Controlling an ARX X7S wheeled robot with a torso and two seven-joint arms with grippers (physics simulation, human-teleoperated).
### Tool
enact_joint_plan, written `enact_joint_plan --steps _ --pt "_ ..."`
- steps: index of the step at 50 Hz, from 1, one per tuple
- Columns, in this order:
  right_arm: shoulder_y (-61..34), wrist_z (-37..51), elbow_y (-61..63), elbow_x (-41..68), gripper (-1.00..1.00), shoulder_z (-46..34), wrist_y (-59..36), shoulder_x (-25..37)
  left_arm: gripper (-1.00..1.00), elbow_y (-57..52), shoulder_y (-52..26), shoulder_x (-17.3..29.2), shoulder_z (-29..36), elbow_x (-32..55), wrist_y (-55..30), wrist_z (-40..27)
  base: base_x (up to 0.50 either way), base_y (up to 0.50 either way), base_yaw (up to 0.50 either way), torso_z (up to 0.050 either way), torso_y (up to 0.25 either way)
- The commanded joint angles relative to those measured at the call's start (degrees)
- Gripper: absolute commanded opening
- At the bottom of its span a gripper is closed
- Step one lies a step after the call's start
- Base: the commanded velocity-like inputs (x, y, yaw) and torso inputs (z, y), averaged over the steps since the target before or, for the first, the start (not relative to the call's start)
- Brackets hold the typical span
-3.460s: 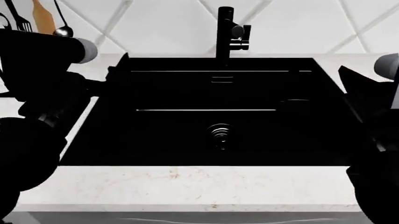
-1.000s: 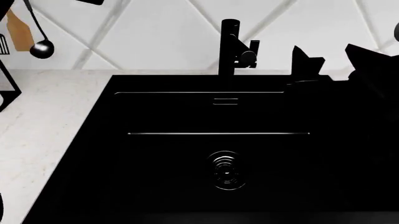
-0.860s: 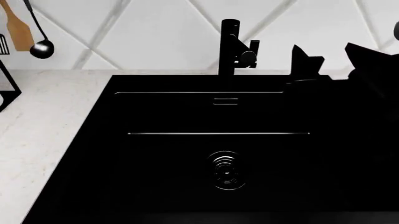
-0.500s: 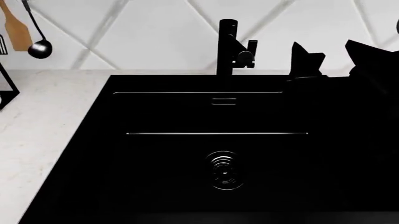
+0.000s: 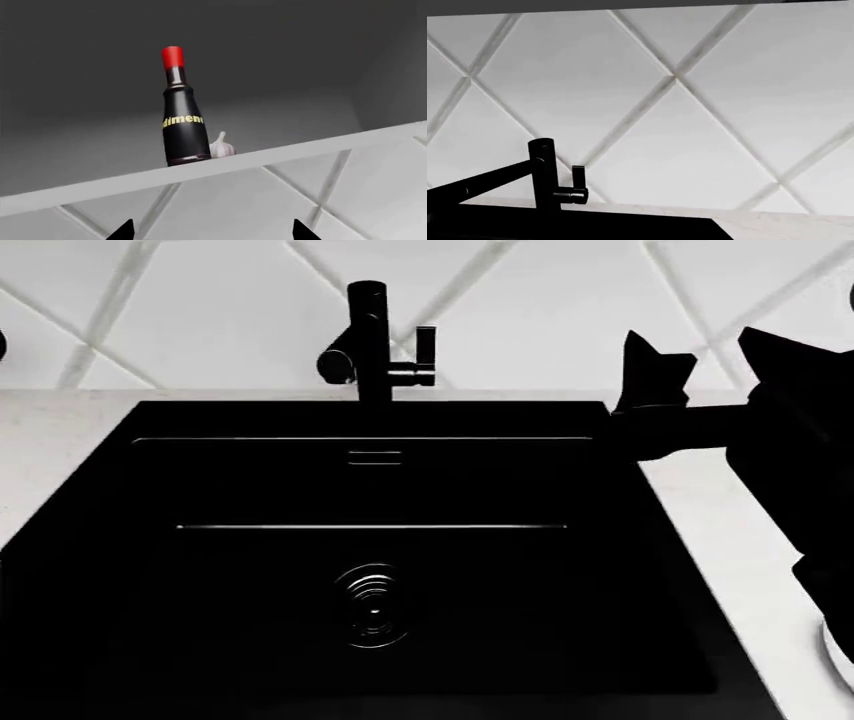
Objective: Pick the lobster from the plate and place it on the cutting board. Then pick the condiment bottle from the cabinet and place it next to the cutting board.
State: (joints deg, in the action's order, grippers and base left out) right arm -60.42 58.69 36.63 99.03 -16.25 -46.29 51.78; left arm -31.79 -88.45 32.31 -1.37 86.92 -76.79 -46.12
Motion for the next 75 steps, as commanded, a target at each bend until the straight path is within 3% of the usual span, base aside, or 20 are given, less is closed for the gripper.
enact_joint_plan --steps 1,25,32,44,57,75 --pt "0.08 -0.12 0.17 0.26 1.0 -0.03 0.02 0.25 1.0 0.02 0.37 0.44 0.47 0.06 0.65 0.03 0.23 -0.41 0.0 0.0 0.0" --pt "-1.03 -0.2 0.14 -0.52 1.0 -1.22 -0.99 -0.04 1.0 0.0 0.46 1.09 1.61 0.49 1.72 -0.47 0.07 -0.03 0.0 0.0 0.0" --pt "-1.98 0.11 -0.56 -1.01 1.0 -2.17 -1.54 -0.91 1.0 1.72 -3.07 0.25 3.44 -1.25 1.79 0.53 0.0 0.0 0.0 0.0 0.0" --pt "-2.95 0.7 -0.6 0.0 1.0 -2.6 -2.14 -0.54 1.0 10.03 -14.54 -1.81 12.41 -16.14 5.16 11.27 0.0 0.0 0.0 0.0 0.0" --pt "-3.6 -0.12 -0.26 0.88 1.0 -3.05 -3.31 0.49 1.0 22.62 -23.54 -4.68 20.17 -26.74 8.83 16.32 0.0 0.0 0.0 0.0 0.0" --pt "-6.39 -1.29 -1.57 0.88 1.0 -5.53 -5.9 -0.72 1.0 44.86 -30.23 -9.71 29.54 -40.31 19.52 25.69 0.0 0.0 0.0 0.0 0.0"
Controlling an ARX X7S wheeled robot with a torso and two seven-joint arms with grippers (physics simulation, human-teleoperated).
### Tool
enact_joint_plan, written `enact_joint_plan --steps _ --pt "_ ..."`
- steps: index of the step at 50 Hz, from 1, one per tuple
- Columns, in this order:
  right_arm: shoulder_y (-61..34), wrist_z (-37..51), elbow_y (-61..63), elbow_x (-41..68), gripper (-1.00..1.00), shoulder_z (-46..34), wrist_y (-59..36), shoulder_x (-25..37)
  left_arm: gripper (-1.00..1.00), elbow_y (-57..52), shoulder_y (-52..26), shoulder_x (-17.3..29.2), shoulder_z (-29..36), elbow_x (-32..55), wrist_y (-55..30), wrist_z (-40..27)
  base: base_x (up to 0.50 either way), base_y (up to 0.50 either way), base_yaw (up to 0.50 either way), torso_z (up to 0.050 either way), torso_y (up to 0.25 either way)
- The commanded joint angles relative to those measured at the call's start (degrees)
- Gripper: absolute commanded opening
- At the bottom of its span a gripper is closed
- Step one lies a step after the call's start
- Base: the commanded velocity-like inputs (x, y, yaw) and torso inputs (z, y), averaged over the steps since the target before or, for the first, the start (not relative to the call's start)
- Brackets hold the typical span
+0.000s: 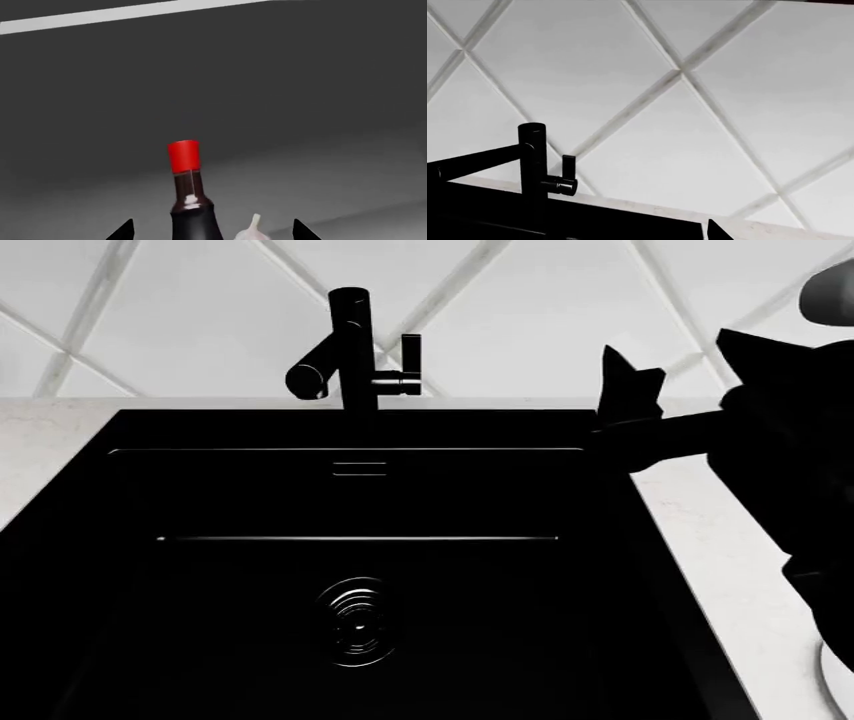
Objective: Pick the lobster from the plate and place it on the cutting board. Then pick the condiment bottle from the cabinet and place it next to the cutting board.
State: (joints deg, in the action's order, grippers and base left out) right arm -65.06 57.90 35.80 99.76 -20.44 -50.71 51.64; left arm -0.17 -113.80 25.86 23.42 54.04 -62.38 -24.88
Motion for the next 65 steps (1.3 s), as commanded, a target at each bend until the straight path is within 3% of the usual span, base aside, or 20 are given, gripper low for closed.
enact_joint_plan --steps 1,16,27,41,53,60,65 --pt "-1.86 -0.51 -0.77 0.16 1.0 -1.42 -1.58 -0.59 1.0 15.13 -5.63 -3.86 4.81 -7.86 5.46 4.66 0.0 0.0 0.0 0.0 0.0" --pt "-1.39 0.02 1.12 2.9 1.0 -0.16 -1.04 1.97 1.0 34.61 -14.05 -10.24 6.43 -12.8 10.48 7.98 0.0 0.0 0.0 0.0 0.0" --pt "-1.2 0.25 1.71 3.82 1.0 0.22 -0.85 3.02 1.0 49.47 -14.07 -14.35 6.2 -15.2 19.65 12.59 0.0 0.0 0.0 0.0 0.0" --pt "-1.7 1.1 1.05 3.25 1.0 -1.28 -1.39 1.69 1.0 74.35 -20.94 -21.94 7.47 -19.89 31.32 20.11 0.0 0.0 0.0 0.0 0.0" --pt "-1.04 0.93 1.52 3.4 1.0 -1.08 -1.13 2.39 1.0 75.1 -21.1 -23.46 -0.44 -29.67 28.4 20.49 0.0 0.0 0.0 0.0 0.0" --pt "-0.59 1.04 2.49 5.12 1.0 -0.11 -0.74 4.33 1.0 68.86 -21.19 -25.72 -16.15 -47.2 17.68 22.22 0.0 0.0 0.0 0.0 0.0" --pt "-0.87 1.22 2.17 4.79 1.0 -0.64 -0.99 3.82 1.0 67.56 -21.19 -25.84 -14.46 -47.04 15.04 22.42 0.0 0.0 0.0 0.0 0.0"
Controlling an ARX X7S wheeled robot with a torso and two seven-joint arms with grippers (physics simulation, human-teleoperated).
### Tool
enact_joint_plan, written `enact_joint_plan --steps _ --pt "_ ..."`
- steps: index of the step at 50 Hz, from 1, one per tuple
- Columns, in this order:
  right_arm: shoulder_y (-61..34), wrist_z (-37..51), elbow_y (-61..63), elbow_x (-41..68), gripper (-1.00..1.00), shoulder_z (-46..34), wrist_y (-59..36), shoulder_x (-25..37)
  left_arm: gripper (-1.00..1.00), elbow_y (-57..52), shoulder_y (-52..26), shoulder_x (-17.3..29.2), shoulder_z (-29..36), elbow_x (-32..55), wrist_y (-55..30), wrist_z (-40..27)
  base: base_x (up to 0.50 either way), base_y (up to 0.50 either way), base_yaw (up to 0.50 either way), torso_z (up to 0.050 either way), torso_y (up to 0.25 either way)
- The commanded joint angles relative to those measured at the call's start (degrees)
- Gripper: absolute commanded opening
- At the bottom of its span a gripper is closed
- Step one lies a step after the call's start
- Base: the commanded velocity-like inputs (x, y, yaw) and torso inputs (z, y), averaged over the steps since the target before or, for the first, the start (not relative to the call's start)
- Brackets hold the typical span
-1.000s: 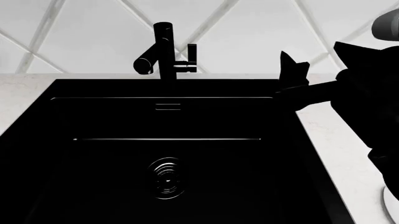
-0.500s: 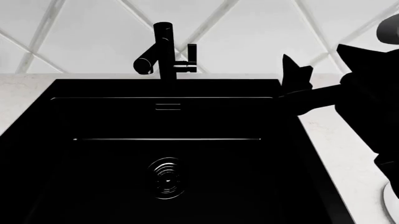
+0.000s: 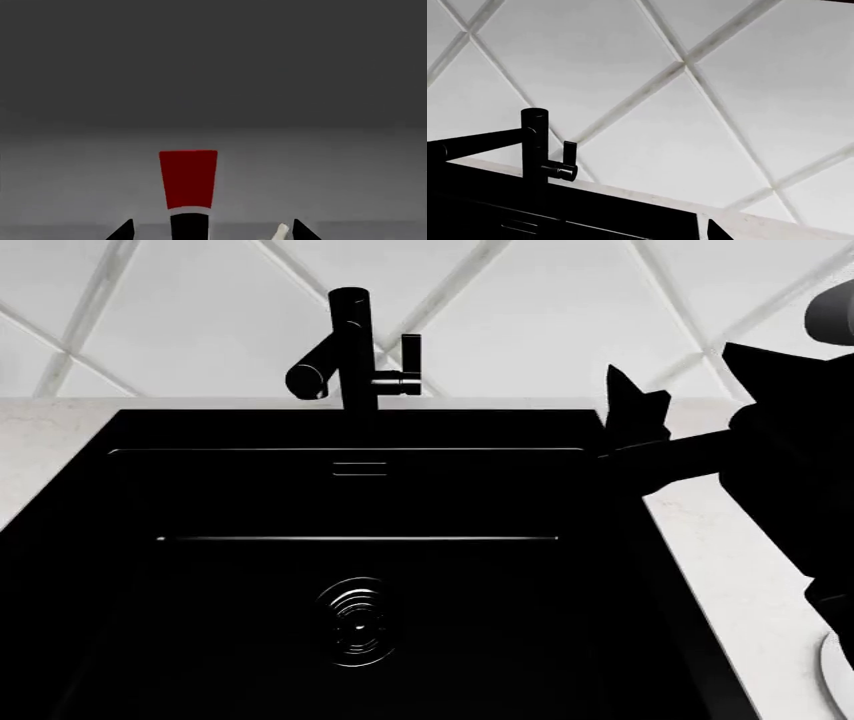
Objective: Pick the lobster from the plate and place it on the cutting board. Then pick the condiment bottle from the cabinet and place it next to the cutting board.
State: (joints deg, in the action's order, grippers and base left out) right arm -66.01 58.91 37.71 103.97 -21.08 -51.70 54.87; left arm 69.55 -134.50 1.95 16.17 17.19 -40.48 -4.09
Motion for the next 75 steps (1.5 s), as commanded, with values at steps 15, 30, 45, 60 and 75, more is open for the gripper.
enact_joint_plan --steps 15,30,45,60,75 --pt "-0.19 0.49 -0.15 -0.05 1.0 -0.88 -0.27 -0.18 -1.0 -1.84 -0.49 -1.93 -5.32 -15.39 -9.34 3.02 0.0 0.0 0.0 0.0 0.0" --pt "0.34 0.81 0.51 0.63 1.0 -0.65 0.15 0.6 -1.0 -1.82 -0.49 -1.92 -8.86 -21.12 -8.95 4.27 0.0 0.0 0.0 0.0 0.0" --pt "2.12 0.45 1.48 0.47 1.0 0.16 1.3 1.45 -1.0 -15.32 -0.5 -1.51 -14.52 -29.23 -12.72 11.02 0.0 0.0 0.0 0.0 0.0" --pt "4.1 0.06 1.38 -1.39 1.0 0.31 2.35 1.14 -1.0 -26.36 -0.5 -1.61 -14.18 -33.93 -20.68 21.29 0.0 0.0 0.0 0.0 0.0" --pt "2.85 3.6 0.78 1.02 1.0 -0.69 2.76 0.31 -1.0 -39.51 -0.5 -1.9 -12.43 -40.98 -33.27 34.98 -0.17 0.0 0.0 0.0 0.001"
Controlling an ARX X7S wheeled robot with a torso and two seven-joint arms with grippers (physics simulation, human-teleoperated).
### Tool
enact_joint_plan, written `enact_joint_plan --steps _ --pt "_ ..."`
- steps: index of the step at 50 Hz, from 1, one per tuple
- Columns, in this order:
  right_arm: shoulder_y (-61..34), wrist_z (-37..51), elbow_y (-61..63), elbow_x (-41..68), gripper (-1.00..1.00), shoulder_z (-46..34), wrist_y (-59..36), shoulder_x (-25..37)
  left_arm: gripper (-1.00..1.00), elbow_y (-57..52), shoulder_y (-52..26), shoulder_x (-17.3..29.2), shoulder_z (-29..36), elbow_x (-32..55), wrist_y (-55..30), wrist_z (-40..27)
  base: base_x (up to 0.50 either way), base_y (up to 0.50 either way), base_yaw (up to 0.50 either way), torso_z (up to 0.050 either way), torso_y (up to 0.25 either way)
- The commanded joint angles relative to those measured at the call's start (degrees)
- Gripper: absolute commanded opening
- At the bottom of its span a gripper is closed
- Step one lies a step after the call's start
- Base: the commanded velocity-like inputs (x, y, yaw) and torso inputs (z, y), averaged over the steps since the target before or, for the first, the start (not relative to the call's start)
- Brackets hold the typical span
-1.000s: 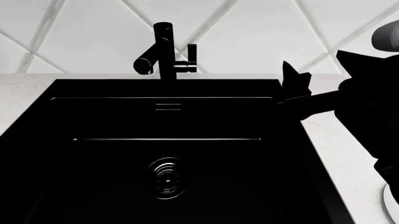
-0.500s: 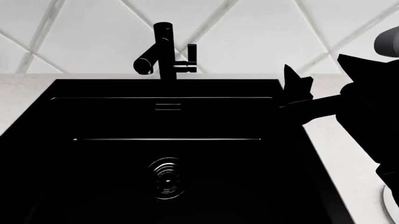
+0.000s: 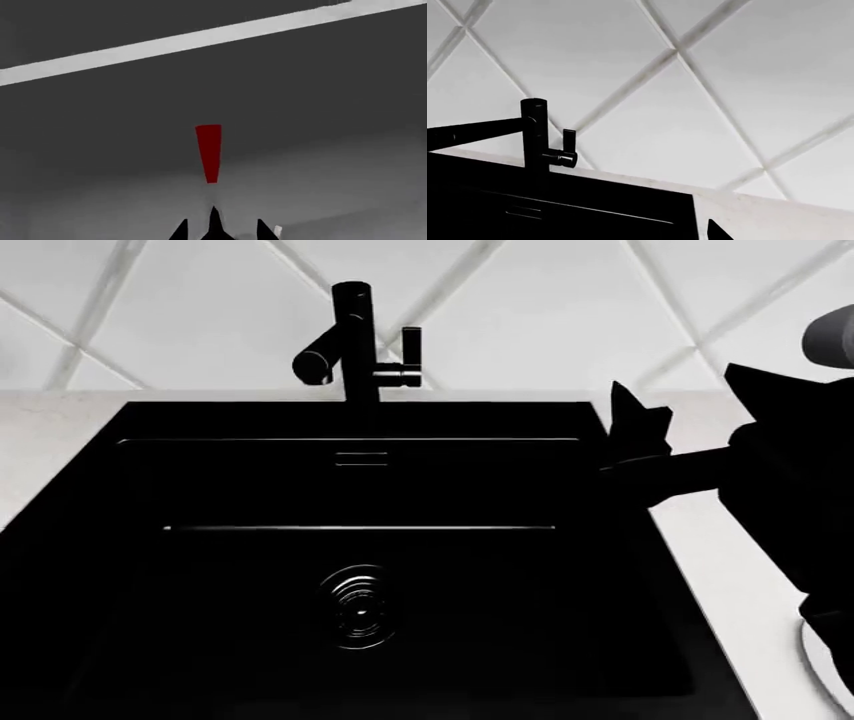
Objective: Pick the lobster from the plate and place it on the cutting board. Then pick the condiment bottle from the cabinet and place it next to the cutting board.
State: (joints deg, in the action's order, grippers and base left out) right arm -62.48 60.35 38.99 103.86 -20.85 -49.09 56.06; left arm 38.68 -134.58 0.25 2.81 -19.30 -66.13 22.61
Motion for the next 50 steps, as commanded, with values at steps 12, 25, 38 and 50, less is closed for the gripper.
enact_joint_plan --steps 12,25,38,50 --pt "0.05 2.13 0.2 1.57 1.0 -0.52 0.61 -0.04 -1.0 -11.64 -0.42 -0.21 1.17 -6.29 -9.75 10.94 -0.5 0.0 0.0 0.0 0.0" --pt "2.49 0.49 0.37 -1.21 1.0 -0.11 1.81 -0.72 -1.0 -19.88 -0.42 -0.2 4.24 -15.9 -16.51 25.32 -0.35 0.0 0.0 0.0 0.0" --pt "4.13 -0.37 0.98 -2.89 1.0 0.24 2.7 -0.88 -1.0 -35.48 8.3 -0.25 5.74 -39.67 -23.87 49.41 0.0 0.0 0.0 0.0 0.0" --pt "8.74 -2.27 3.37 -8.09 1.0 3.1 6.66 -1.18 -1.0 -49.2 22.65 -0.25 4.49 -56.61 -23.87 67.38 0.0 0.0 0.0 0.0 0.0"
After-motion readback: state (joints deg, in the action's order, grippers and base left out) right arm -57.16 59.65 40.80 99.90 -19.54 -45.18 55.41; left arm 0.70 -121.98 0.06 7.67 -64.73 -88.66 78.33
